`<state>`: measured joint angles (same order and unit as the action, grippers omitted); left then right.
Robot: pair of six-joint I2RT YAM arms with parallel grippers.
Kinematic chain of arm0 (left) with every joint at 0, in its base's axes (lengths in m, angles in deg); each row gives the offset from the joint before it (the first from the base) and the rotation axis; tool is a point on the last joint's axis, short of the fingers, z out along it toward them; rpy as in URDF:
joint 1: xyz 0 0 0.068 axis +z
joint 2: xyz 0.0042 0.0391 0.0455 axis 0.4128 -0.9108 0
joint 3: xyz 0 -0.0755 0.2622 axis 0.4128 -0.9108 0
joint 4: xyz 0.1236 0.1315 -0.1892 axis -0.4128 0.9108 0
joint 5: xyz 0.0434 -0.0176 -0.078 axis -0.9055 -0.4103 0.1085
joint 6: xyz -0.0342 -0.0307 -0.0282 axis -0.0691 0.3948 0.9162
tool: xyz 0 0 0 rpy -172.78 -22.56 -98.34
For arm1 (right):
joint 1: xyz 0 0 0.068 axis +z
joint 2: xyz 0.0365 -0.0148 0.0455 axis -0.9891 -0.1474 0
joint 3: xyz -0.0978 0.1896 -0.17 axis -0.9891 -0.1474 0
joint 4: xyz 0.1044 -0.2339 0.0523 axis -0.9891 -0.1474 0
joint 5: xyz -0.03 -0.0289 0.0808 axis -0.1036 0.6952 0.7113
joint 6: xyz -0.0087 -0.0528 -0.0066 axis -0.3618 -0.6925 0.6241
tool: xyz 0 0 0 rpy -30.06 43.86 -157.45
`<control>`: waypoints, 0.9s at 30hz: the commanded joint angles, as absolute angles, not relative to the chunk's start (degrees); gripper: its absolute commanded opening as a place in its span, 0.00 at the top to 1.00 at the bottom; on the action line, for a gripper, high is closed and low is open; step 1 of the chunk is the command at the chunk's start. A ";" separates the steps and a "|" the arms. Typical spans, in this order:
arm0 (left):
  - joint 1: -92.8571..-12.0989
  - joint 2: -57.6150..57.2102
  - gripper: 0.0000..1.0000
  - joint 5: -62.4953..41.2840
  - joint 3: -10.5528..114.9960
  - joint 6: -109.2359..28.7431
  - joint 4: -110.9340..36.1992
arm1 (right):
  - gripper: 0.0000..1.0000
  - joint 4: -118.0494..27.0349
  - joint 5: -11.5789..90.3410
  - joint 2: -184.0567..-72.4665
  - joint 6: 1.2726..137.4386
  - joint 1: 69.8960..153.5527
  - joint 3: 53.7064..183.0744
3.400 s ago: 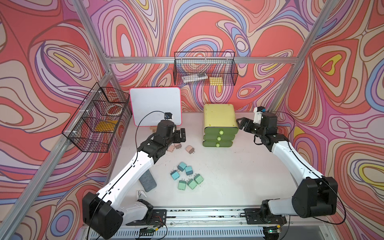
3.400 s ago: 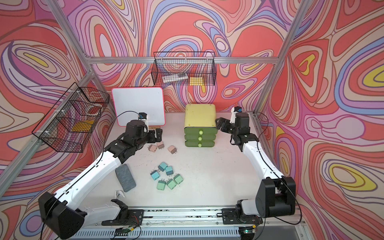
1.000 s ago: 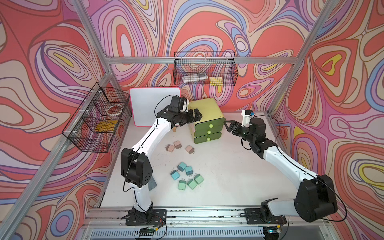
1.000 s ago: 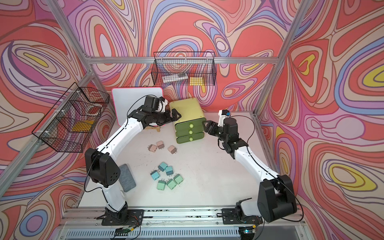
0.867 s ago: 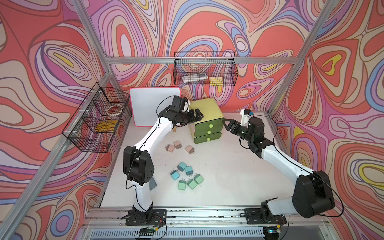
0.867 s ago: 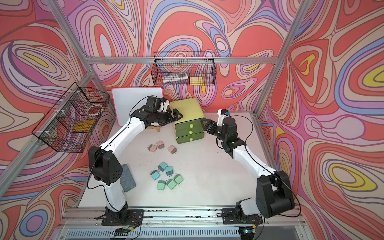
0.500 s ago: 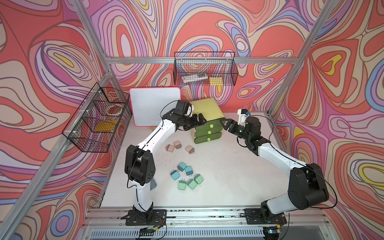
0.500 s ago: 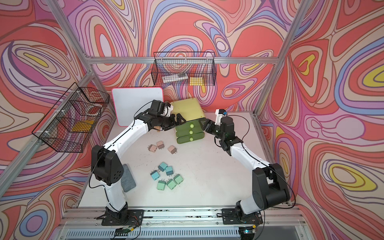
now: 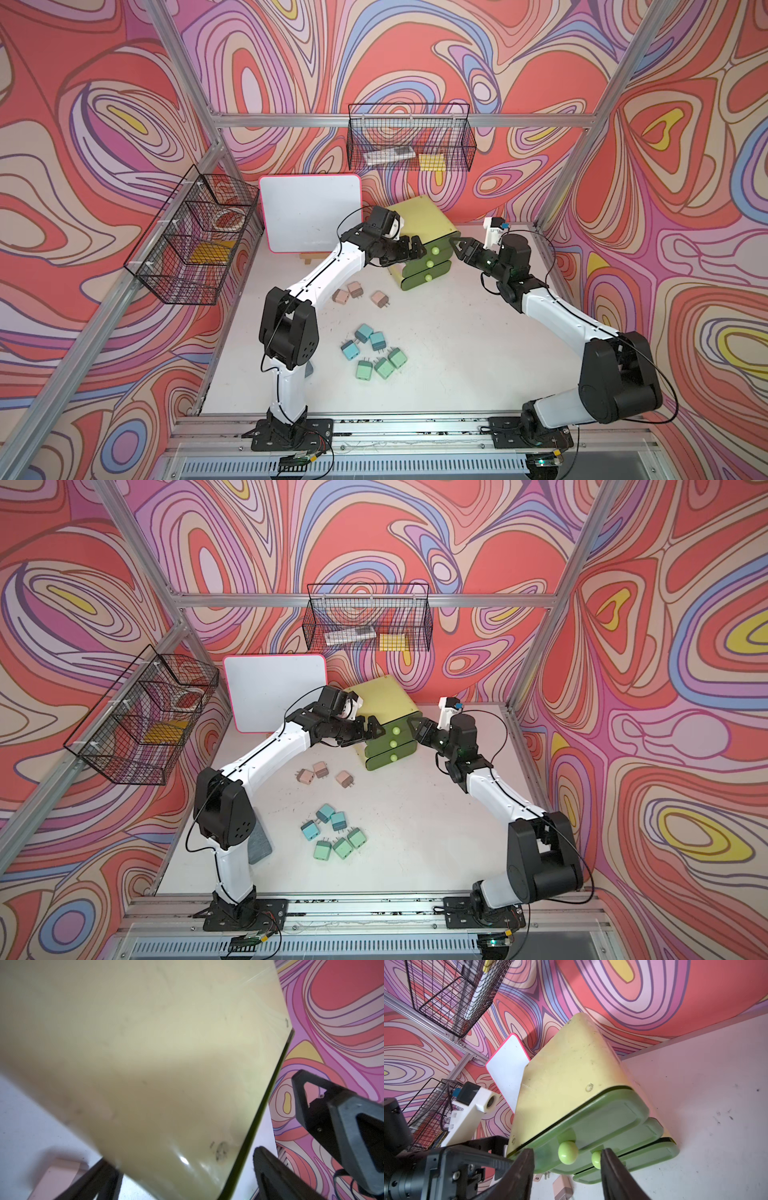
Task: Place the plugs into the drawer by color
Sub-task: Adjust the storage box at the center of the board, then open the drawer in the storage box.
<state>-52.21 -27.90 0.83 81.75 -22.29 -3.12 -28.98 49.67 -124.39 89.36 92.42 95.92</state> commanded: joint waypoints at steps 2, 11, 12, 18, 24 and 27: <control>-47.44 -25.26 0.09 0.41 82.55 -21.45 -5.72 | 0.59 -20.59 55.98 -126.26 93.74 92.34 93.76; -46.81 -31.94 0.10 5.11 87.56 -19.25 -5.20 | 0.60 -12.30 61.93 -132.33 100.83 92.38 94.03; -46.94 -32.15 0.10 5.29 87.52 -19.15 -5.34 | 0.60 -12.27 62.15 -132.68 101.00 92.40 93.93; -47.43 -33.62 0.10 5.64 88.12 -18.79 -5.74 | 0.61 -10.54 63.31 -134.87 102.72 92.33 93.58; -47.83 -35.68 0.11 5.79 90.28 -18.88 -4.81 | 0.61 -10.31 63.99 -136.88 103.12 92.39 93.80; -47.85 -36.13 0.11 5.58 90.98 -19.14 -4.41 | 0.60 -9.85 64.06 -137.75 103.28 92.41 93.80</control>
